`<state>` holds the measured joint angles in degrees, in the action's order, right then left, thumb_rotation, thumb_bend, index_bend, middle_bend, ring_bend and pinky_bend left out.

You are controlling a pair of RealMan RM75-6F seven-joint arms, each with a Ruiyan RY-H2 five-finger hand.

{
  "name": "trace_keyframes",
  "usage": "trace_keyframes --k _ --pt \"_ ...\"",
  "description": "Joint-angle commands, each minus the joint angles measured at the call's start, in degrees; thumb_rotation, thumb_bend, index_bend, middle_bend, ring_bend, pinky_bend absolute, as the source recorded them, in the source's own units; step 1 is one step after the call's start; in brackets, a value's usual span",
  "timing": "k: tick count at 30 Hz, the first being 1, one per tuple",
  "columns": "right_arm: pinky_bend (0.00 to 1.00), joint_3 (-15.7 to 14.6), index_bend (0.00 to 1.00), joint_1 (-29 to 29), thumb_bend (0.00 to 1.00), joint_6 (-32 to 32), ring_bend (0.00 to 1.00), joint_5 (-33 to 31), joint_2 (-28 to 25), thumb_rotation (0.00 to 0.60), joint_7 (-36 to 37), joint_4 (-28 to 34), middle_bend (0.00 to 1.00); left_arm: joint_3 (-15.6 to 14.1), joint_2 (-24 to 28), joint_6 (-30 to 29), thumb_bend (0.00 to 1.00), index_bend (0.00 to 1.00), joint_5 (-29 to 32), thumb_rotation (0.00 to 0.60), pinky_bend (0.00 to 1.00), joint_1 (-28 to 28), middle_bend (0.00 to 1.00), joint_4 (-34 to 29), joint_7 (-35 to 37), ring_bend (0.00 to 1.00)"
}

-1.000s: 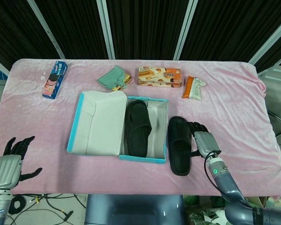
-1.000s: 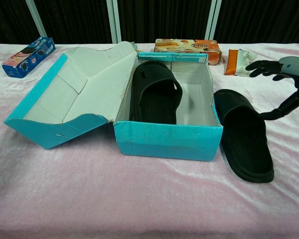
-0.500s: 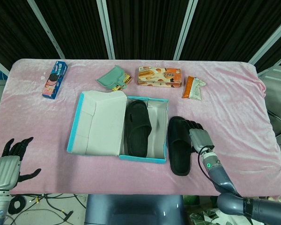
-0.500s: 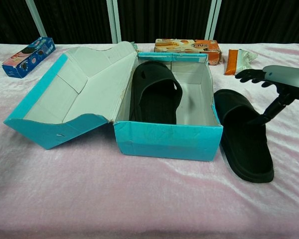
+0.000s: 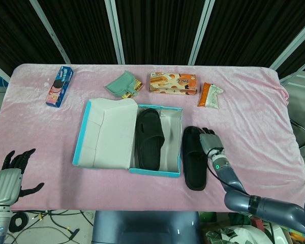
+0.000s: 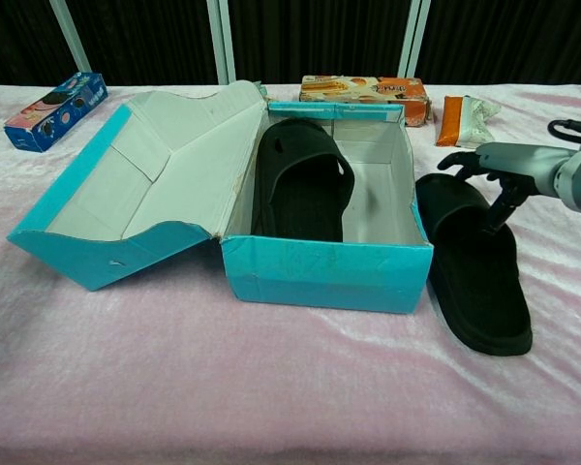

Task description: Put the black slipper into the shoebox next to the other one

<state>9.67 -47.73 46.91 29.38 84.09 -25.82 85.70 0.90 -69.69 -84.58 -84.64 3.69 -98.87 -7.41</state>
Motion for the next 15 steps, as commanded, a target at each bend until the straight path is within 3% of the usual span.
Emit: trace_keyframes --k 1,3,15 --pt "0.09 -0.04 0.53 -1.66 0.18 0.38 0.32 -1.78 1.07 0.600 -1.62 -1.29 0.56 -0.06 -0.02 -0.15 0.00 0.10 0.14 0.600 0.00 -0.19 0.16 0.17 0.22 0.16" --pt "0.10 0.11 0.57 -1.62 0.18 1.56 0.35 -1.34 0.75 0.600 -1.58 -0.43 0.59 -0.10 -0.08 -0.18 0.00 0.10 0.39 0.600 0.00 -0.36 0.16 0.37 0.45 0.16" --pt "0.10 1.43 0.57 2.52 0.18 8.69 0.34 5.35 -8.24 0.600 2.48 10.90 0.56 0.04 -0.46 0.32 0.00 0.10 0.41 0.600 0.00 -0.06 0.16 0.92 0.80 0.16"
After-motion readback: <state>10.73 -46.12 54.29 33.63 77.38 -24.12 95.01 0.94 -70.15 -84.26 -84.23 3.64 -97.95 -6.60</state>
